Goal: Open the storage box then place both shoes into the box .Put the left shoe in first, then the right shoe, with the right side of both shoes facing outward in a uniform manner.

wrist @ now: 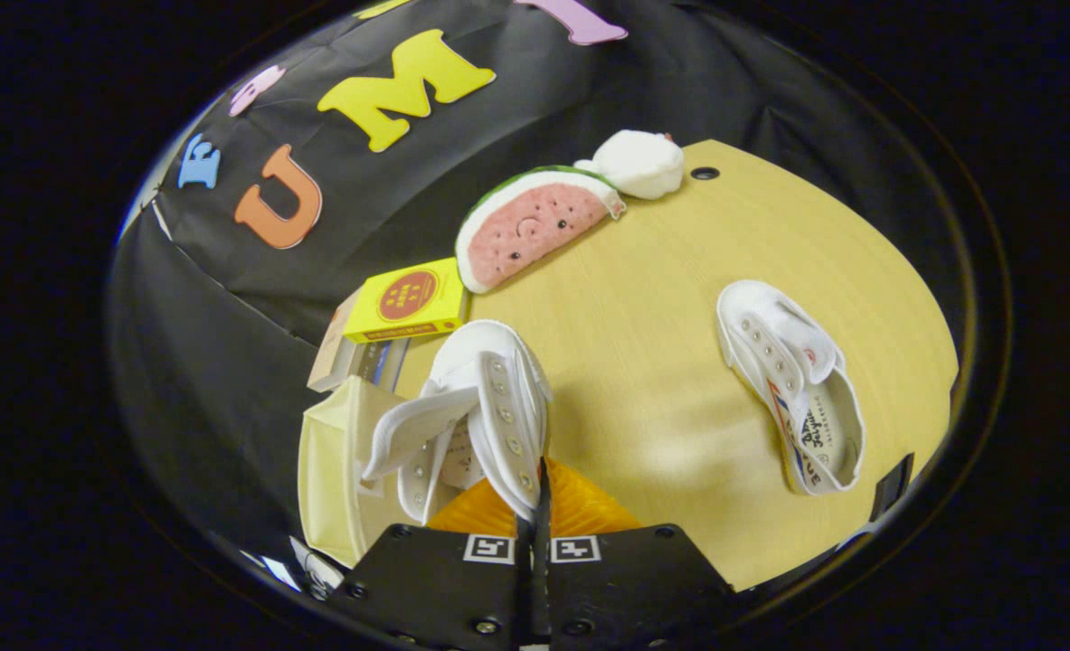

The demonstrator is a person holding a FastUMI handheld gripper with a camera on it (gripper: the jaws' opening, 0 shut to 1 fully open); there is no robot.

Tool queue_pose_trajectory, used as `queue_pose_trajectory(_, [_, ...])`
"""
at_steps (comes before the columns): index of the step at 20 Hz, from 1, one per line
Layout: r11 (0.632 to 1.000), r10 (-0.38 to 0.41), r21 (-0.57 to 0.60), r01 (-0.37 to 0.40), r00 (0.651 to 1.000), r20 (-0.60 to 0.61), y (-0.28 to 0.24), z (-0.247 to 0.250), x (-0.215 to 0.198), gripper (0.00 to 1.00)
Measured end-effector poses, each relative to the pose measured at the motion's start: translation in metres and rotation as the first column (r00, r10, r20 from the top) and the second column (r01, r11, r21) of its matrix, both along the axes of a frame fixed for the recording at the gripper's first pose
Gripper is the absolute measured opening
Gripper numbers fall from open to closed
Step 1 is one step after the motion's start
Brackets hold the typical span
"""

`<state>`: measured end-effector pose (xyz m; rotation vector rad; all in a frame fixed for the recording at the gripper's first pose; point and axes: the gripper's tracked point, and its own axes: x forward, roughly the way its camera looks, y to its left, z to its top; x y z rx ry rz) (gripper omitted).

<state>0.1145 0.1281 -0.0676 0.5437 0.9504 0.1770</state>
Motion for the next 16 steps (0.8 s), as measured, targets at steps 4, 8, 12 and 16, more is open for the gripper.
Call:
queue_pose_trajectory(4, [0.999, -0.016, 0.042, 0.014, 0.999, 0.048, 0.055, 0.059, 0.005, 0.00])
queue_pose_trajectory(8, [0.998, -0.043, 0.038, 0.040, 0.997, 0.072, 0.120, 0.087, 0.002, 0.00])
queue_pose_trajectory(12, [0.998, -0.065, 0.000, 0.066, 0.994, 0.084, 0.179, 0.082, -0.002, 0.00])
queue_pose_trajectory(16, [0.997, -0.078, -0.017, 0.079, 0.995, 0.068, 0.231, 0.061, -0.008, 0.00])
